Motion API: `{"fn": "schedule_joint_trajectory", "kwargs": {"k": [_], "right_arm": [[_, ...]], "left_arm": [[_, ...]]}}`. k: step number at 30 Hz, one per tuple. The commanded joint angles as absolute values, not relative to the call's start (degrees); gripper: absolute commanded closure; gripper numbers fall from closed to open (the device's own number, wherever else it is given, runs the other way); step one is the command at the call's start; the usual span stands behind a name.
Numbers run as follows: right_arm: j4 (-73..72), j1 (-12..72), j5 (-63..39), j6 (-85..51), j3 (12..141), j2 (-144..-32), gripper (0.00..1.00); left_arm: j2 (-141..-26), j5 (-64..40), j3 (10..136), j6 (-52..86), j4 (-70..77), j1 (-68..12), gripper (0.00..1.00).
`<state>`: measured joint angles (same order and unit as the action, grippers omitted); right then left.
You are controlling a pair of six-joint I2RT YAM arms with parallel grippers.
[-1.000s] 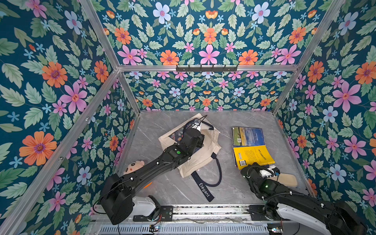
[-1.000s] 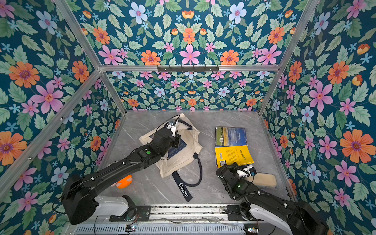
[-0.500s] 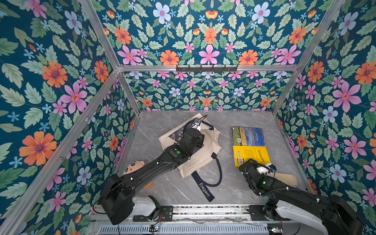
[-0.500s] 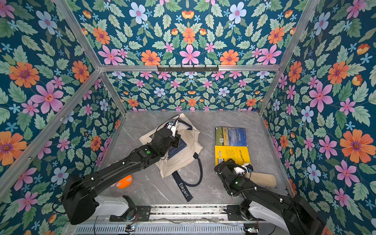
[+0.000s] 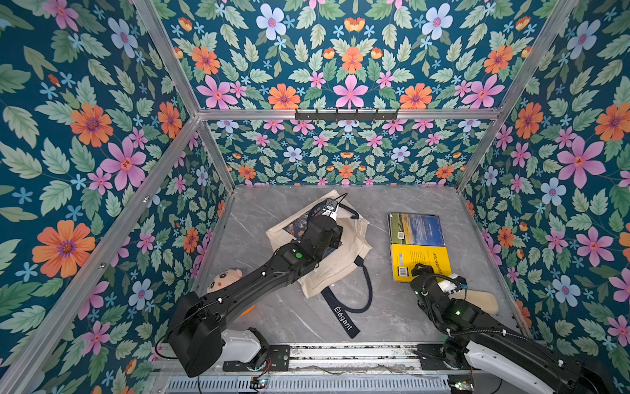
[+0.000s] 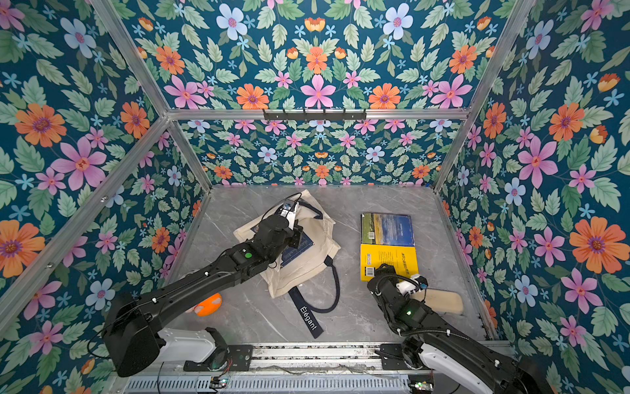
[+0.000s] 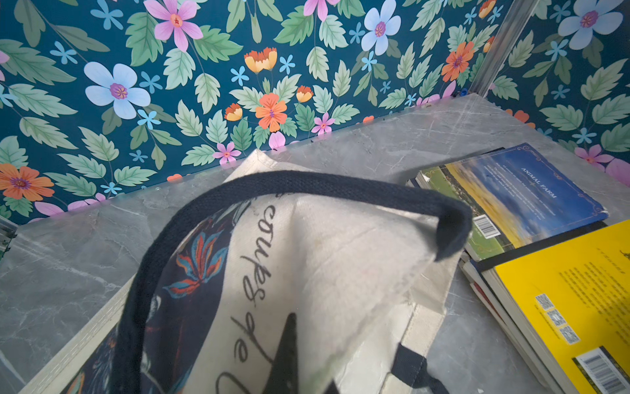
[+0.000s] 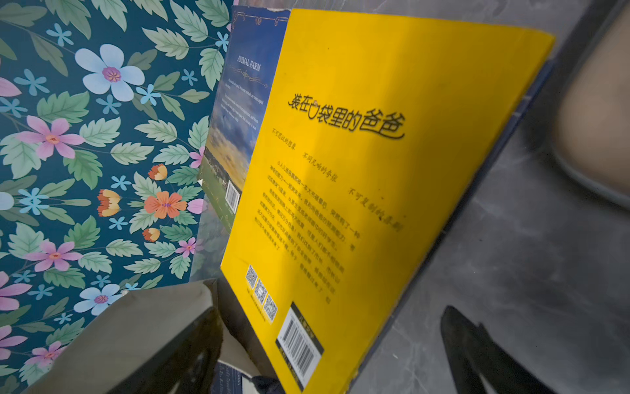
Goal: Take out the books from the canvas bag
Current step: Place the book on the book.
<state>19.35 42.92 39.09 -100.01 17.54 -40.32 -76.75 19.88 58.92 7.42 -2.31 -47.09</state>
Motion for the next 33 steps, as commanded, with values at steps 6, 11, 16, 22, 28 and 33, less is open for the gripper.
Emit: {"fn": "schedule_joint_trajectory", "kwargs": {"k": [6, 11, 16, 22, 28, 33], "right_arm": [[22.6, 43.0, 37.4, -90.9, 19.7, -34.8, 0.01], [4.5, 42.9, 28.4, -72.8, 21.1, -41.4, 0.01], [-3.4, 46.7, 23.3, -65.8, 25.6, -50.3, 0.01], [-12.7, 57.7, 28.3, -63.3, 29.1, -60.0, 0.01], [-21.1, 62.6, 24.8, -64.4, 35.6, -76.4, 0.01], [-29.2, 63.3, 20.1, -66.1, 39.9, -87.5, 0.01]], "left_arm": [[-76.0, 18.8, 59.2, 7.0, -1.5, -47.0, 1.0], [-75.1, 16.6, 58.5, 6.5, -0.5, -47.2, 1.0], [-74.0, 15.8, 57.7, 6.3, 0.3, -47.3, 1.0], [-73.4, 14.9, 57.2, 7.2, 0.9, -47.4, 1.0], [-72.0, 13.9, 56.3, 7.3, 2.3, -47.4, 1.0], [-69.9, 13.7, 54.9, 7.2, 3.9, -47.6, 1.0]]}}
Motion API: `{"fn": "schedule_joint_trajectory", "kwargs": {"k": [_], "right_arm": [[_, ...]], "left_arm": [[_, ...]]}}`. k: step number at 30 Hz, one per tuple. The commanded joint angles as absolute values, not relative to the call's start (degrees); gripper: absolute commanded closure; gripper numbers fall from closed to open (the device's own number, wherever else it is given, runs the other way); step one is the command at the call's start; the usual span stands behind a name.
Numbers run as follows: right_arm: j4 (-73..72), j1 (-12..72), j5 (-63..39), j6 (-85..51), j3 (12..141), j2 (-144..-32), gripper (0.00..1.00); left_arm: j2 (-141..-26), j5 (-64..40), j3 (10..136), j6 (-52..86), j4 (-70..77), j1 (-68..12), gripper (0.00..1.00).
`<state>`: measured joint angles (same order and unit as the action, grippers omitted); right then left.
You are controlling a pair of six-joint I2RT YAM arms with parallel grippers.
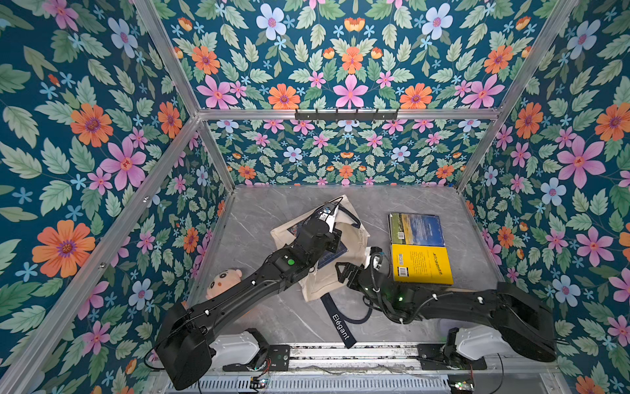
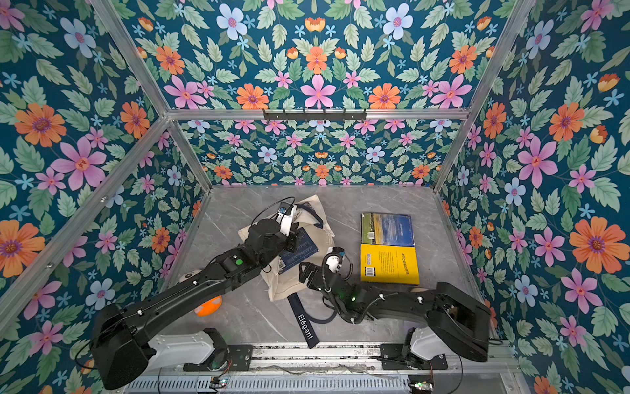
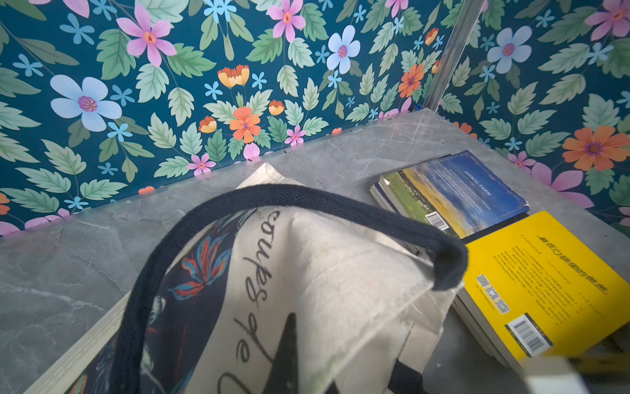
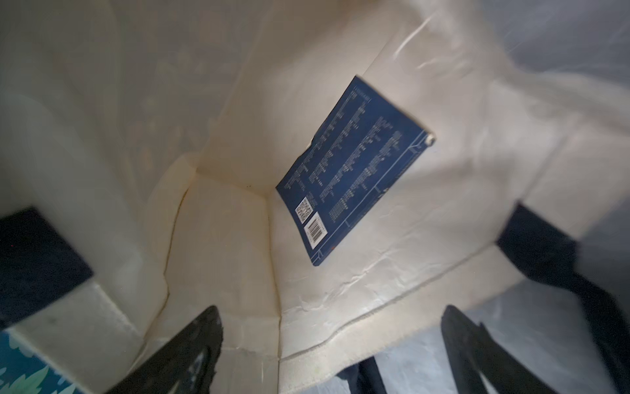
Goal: Take out the books from the canvas bag
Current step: Place the book on the book, then pick up the book from the canvas bag.
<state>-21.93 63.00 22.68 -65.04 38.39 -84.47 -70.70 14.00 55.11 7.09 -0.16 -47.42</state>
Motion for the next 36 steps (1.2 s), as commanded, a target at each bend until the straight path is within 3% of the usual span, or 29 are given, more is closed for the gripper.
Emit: {"fn": "schedule_joint_trajectory", "kwargs": {"k": [1, 13, 36], "right_arm": [[-29.4, 63.5, 20.2, -66.1, 40.8, -88.7, 0.01], [-31.0, 63.9, 22.9, -65.9, 47.4, -100.1, 0.02], [-28.0, 63.2, 27.4, -74.0, 50.5, -106.9, 0.1]], "left_arm": [[-69.8, 13.8, 54.8, 7.2, 4.1, -47.6, 1.0], [-68.9, 13.5, 54.5, 7.4, 4.5, -48.1, 1.0], [-67.4, 13.4, 53.7, 7.4, 5.4, -48.3, 1.0]]}}
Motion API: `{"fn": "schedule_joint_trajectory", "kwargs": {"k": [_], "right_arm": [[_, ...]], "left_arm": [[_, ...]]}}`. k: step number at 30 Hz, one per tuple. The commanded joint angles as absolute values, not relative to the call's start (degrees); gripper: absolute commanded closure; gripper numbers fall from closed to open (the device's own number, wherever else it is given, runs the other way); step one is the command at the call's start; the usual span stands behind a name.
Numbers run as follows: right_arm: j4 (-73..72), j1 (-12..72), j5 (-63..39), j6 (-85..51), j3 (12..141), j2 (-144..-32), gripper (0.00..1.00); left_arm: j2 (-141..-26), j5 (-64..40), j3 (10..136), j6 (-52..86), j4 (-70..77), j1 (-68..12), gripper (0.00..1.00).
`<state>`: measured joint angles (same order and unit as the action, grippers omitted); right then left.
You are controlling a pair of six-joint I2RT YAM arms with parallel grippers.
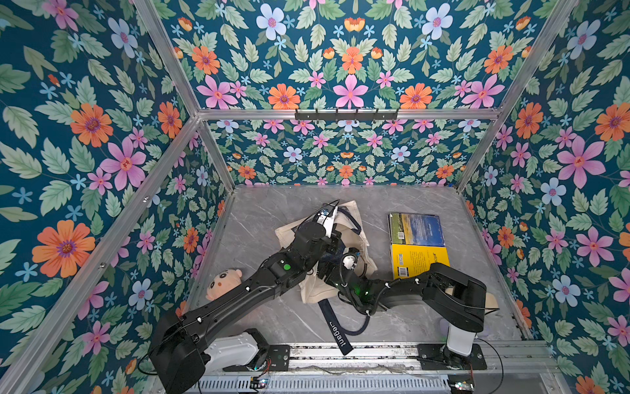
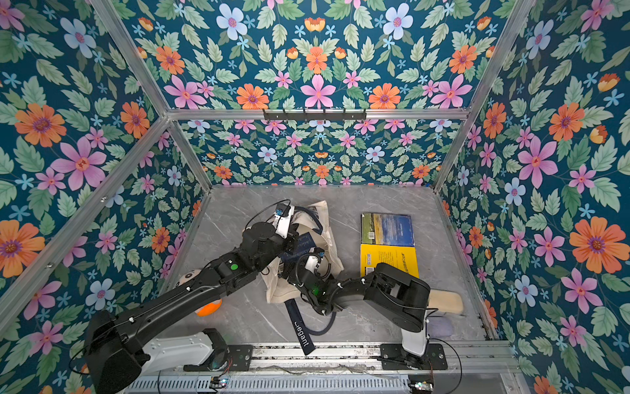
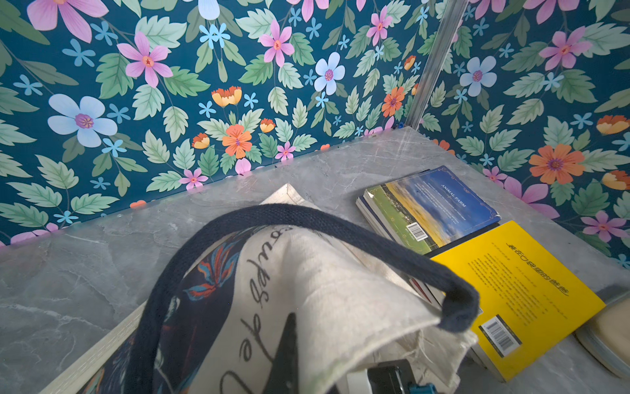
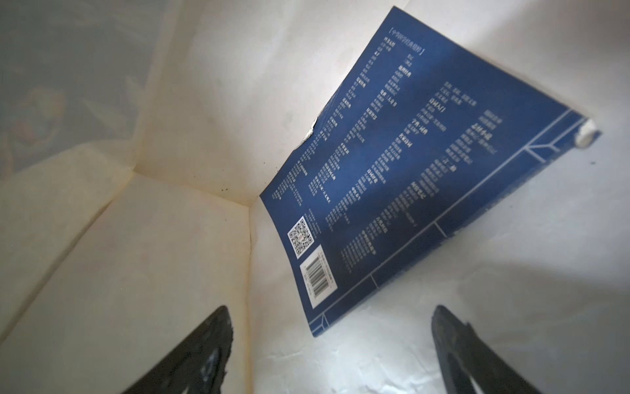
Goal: Take out the books from the canvas bag
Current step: Pick up the book from the canvas bag.
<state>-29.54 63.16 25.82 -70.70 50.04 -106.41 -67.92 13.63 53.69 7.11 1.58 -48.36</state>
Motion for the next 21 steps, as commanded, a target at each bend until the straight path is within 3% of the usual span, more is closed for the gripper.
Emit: {"fn": "schedule_joint_trajectory", "kwargs": {"k": [1, 14, 21], "right_arm": [[-27.0, 63.1, 28.2, -74.5, 51.0, -107.0, 0.1], [-24.5, 62.7, 29.1, -82.3, 55.3, -113.5, 0.15], [-33.1, 62.7, 33.1, -79.5, 55.2, -116.0, 0.2]], "left_arm": [[-67.3, 13.4, 53.7, 7.4, 5.5, -48.4, 1.0], [-65.8, 12.0, 52.5, 7.1, 7.0, -48.5, 1.0], [-63.6, 9.3, 50.7, 6.2, 9.5, -49.3, 1.0]]}}
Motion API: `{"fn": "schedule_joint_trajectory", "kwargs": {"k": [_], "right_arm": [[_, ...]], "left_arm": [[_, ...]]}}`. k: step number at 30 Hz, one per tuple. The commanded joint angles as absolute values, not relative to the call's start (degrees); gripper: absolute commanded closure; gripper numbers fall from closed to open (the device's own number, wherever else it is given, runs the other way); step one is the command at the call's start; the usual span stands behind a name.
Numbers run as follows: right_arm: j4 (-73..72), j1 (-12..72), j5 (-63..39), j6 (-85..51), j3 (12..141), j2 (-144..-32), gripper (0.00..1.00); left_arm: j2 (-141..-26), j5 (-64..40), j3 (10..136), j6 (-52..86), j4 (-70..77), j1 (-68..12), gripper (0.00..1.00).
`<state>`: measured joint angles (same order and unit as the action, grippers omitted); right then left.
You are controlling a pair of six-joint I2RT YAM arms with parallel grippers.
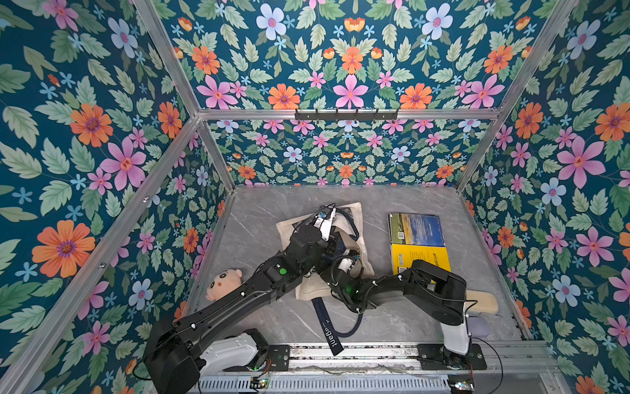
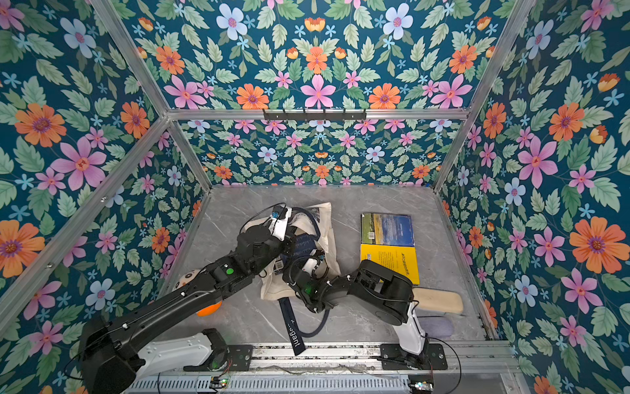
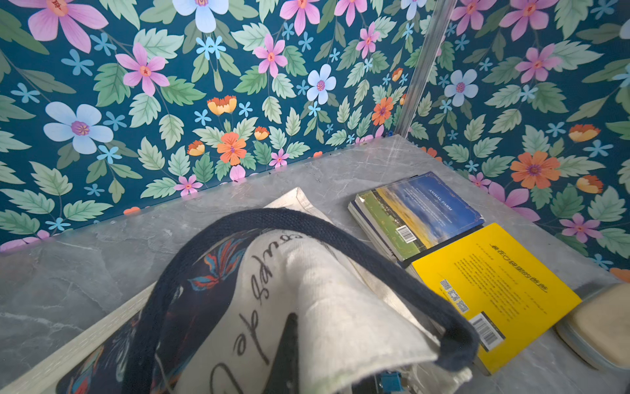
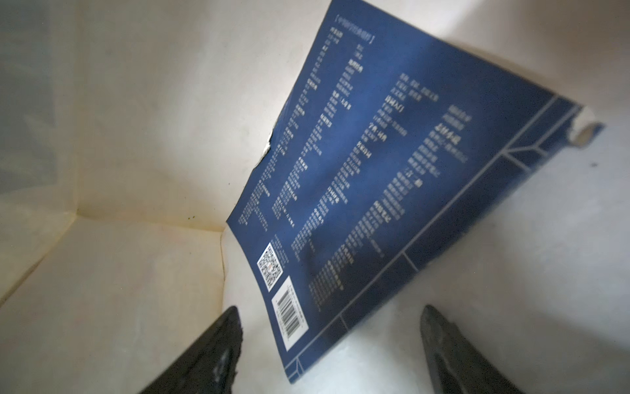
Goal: Take out the books from the canvas bag
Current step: Pick up the book from the canvas bag.
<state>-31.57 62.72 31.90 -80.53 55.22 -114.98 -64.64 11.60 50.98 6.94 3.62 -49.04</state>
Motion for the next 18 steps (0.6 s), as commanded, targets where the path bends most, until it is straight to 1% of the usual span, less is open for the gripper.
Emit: {"fn": "schedule_joint_trajectory", "kwargs": {"k": [1, 8, 14, 16, 18], "right_arm": [[-33.7, 62.5, 33.5, -78.5, 55.7, -116.4, 0.21], [-44.4, 59.7, 30.1, -75.6, 54.7, -118.0, 0.24], [-59.5, 59.5, 27.7, -68.0, 52.5, -120.0, 0.26], [-64.1, 59.9, 28.6, -66.0, 51.2, -120.5, 0.3], [-67.3, 60.8, 30.4, -60.3, 50.9, -120.1, 0.3]], "left_arm": [[-63.1, 9.2, 50.4, 6.0, 9.8, -49.4, 1.0], [-60.9, 6.8, 49.2, 5.4, 11.1, -49.8, 1.0], [-58.6, 8.1, 47.7, 4.4, 13.2, -50.3, 1.0], [-57.8, 8.8, 47.4, 4.3, 13.5, -50.3, 1.0], [-57.4, 8.9, 46.9, 4.2, 14.3, -50.3, 1.0]]}}
